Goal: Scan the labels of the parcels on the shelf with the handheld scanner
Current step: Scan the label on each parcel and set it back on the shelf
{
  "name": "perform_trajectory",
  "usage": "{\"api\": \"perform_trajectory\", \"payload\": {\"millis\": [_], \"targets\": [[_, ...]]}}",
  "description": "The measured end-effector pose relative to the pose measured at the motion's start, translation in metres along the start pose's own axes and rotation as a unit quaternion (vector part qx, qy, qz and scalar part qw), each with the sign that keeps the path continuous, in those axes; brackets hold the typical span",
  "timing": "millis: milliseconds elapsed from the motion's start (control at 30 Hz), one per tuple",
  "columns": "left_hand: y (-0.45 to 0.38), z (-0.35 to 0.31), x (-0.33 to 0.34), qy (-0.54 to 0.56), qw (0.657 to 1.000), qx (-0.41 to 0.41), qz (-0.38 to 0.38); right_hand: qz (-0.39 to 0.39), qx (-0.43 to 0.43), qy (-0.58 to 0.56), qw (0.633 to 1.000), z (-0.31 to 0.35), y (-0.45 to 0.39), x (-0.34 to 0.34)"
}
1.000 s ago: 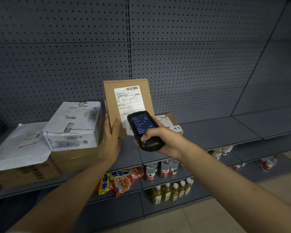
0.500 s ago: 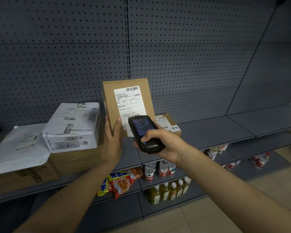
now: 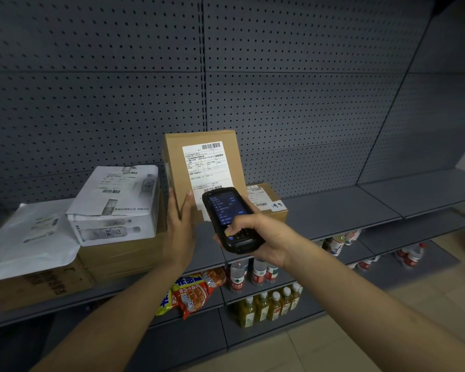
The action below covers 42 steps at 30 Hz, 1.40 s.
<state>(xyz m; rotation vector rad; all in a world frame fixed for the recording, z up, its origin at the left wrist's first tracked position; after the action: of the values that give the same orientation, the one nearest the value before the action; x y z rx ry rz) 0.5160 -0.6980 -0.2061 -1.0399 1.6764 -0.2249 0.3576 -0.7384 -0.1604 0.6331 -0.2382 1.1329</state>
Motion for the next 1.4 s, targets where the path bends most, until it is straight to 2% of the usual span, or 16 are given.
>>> {"api": "perform_trajectory", "payload": {"millis": [500, 833, 933, 1167, 1400], "targets": [[0.006, 0.007, 0.007, -0.016, 0.999, -0.008, 0.028, -0.011, 0.000, -0.018, 1.000, -0.009, 0.000, -0.008], [0.008, 0.006, 0.005, -0.002, 0.999, -0.018, 0.040, -0.042, -0.042, 0.043, 0.997, -0.009, -0.007, -0.026], [0.006, 0.007, 0.011, 0.028, 0.997, -0.040, 0.064, -0.065, -0.072, 0.077, 0.992, -0.004, -0.009, -0.033], [-0.007, -0.008, 0.028, 0.118, 0.987, -0.058, 0.089, -0.124, -0.133, 0.039, 0.983, 0.006, -0.024, -0.071], [-0.032, -0.035, 0.072, 0.171, 0.974, -0.049, 0.141, -0.169, -0.159, 0.047, 0.972, 0.032, -0.029, -0.124]]}}
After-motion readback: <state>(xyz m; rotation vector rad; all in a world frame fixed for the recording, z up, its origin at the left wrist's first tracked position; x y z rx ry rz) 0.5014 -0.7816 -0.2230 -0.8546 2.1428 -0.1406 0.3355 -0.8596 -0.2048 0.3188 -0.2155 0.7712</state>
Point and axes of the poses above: each hand's wrist, its own y-axis away from the middle knuckle, its own x-axis out of the palm, z = x × y, the point moved 10 cm from there along -y, towards the middle knuckle, and after that the axes turned 5 degrees about x, right-handed, at the moved point
